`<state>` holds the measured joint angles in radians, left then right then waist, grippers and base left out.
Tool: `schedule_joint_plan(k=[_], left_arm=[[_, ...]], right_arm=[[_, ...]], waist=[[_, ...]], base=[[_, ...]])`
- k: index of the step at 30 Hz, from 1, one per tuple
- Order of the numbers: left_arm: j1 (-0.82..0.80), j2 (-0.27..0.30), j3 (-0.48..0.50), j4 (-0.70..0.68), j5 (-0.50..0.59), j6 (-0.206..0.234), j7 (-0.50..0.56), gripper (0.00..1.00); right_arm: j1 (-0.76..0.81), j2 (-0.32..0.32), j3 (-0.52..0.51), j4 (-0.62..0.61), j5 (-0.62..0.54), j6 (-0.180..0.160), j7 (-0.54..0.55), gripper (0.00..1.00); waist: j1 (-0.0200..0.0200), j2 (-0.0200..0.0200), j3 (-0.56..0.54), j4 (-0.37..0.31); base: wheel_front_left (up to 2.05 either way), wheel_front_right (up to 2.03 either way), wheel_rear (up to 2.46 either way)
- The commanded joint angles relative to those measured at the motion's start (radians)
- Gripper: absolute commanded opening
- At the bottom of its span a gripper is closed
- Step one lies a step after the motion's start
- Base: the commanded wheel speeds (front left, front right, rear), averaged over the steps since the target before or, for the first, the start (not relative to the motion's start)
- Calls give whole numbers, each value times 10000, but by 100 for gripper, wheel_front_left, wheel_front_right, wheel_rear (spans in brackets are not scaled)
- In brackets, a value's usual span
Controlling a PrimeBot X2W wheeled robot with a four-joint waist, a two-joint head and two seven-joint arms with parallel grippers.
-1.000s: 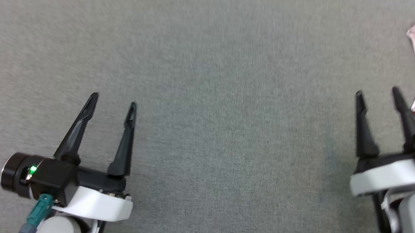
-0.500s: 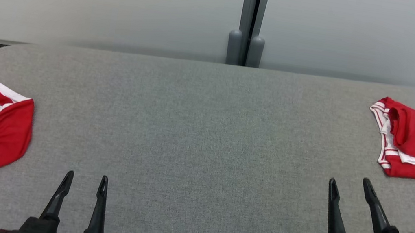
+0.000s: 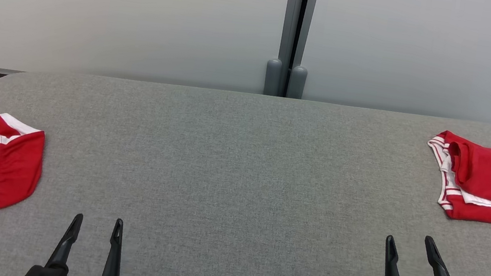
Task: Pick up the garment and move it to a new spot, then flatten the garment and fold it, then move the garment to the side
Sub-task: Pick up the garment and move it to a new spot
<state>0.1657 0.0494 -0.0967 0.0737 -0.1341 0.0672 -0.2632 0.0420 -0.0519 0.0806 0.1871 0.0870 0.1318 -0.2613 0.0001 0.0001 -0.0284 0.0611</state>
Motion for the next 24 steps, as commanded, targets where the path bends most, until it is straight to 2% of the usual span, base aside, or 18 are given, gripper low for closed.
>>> schedule_joint_plan(k=[1,5,10,11,24], left_arm=[[26,27,-7,23,-8,61,-18,100],[-40,32,-26,24,-32,158,-18,100],[-3,36,-157,43,-9,180,-17,100],[-3,36,-157,43,-9,180,-17,100],[63,30,-158,-46,-22,104,-18,100]], right_arm=[[20,-4,-7,132,-19,-22,-54,100],[83,3,102,221,-3,-20,-54,100],[200,6,320,217,123,-20,-53,100],[200,6,320,217,123,-20,-53,100],[56,8,340,346,392,-17,-55,100]], waist=[[-1,-1,3,53],[-1,-1,33,380],[-1,-1,64,1289],[-1,-1,64,1289],[-1,-1,367,4140]], base=[[0,0,0],[0,0,0],[0,0,0],[0,0,0],[0,0,0]])
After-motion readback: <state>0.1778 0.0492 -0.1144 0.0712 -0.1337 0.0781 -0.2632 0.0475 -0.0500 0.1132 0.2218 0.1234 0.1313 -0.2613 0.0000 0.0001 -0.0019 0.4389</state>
